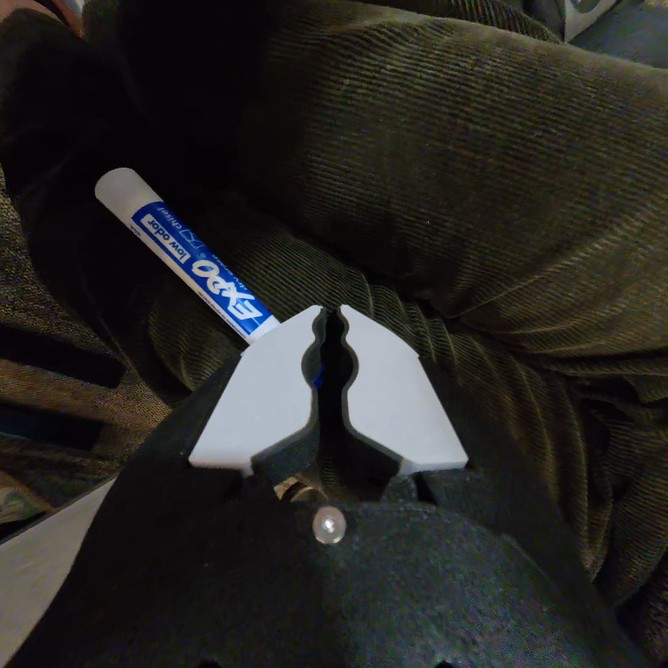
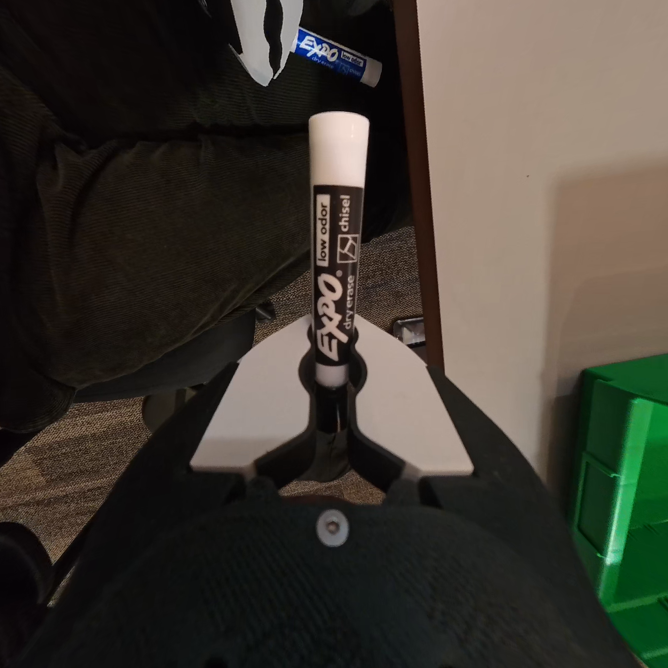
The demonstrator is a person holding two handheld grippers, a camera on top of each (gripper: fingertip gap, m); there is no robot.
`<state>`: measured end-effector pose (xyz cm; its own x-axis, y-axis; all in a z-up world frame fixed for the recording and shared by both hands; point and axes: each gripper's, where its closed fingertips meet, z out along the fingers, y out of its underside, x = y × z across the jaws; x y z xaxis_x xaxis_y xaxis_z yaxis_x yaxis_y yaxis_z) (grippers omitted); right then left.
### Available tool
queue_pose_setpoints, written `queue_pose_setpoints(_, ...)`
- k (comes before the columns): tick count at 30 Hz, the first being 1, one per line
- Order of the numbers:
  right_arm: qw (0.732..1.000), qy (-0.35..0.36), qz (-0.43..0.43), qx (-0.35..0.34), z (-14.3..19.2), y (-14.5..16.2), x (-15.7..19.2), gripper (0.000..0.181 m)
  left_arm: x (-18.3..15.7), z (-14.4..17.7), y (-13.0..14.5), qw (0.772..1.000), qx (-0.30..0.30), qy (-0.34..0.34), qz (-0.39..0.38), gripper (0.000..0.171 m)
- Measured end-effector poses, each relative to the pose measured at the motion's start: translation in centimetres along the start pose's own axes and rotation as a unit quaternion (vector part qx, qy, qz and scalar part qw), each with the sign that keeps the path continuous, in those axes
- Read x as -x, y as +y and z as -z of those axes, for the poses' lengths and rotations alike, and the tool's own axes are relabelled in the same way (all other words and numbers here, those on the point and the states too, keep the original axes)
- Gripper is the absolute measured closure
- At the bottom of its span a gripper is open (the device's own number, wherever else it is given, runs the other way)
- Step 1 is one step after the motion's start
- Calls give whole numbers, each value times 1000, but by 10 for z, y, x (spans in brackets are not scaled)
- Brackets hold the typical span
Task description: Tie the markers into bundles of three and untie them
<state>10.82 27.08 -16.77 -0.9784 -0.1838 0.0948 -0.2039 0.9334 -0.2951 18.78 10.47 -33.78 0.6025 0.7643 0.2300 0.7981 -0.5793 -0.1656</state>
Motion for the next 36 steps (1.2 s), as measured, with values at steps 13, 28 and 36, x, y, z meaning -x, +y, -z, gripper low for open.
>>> queue_pose_setpoints(13,1000,-7,-5,4,-5,3,-1,167,-6,3,3,991,34,-48,-116,157)
queue_pose_setpoints(28,1000,-15,-11,7,-10,8,-2,167,-1,15,-19,995,-14,-90,-39,136)
queue_pose_setpoints(36,1000,-13,-7,9,-11,7,-1,167,20,-9,-38,989,-31,-131,67,112)
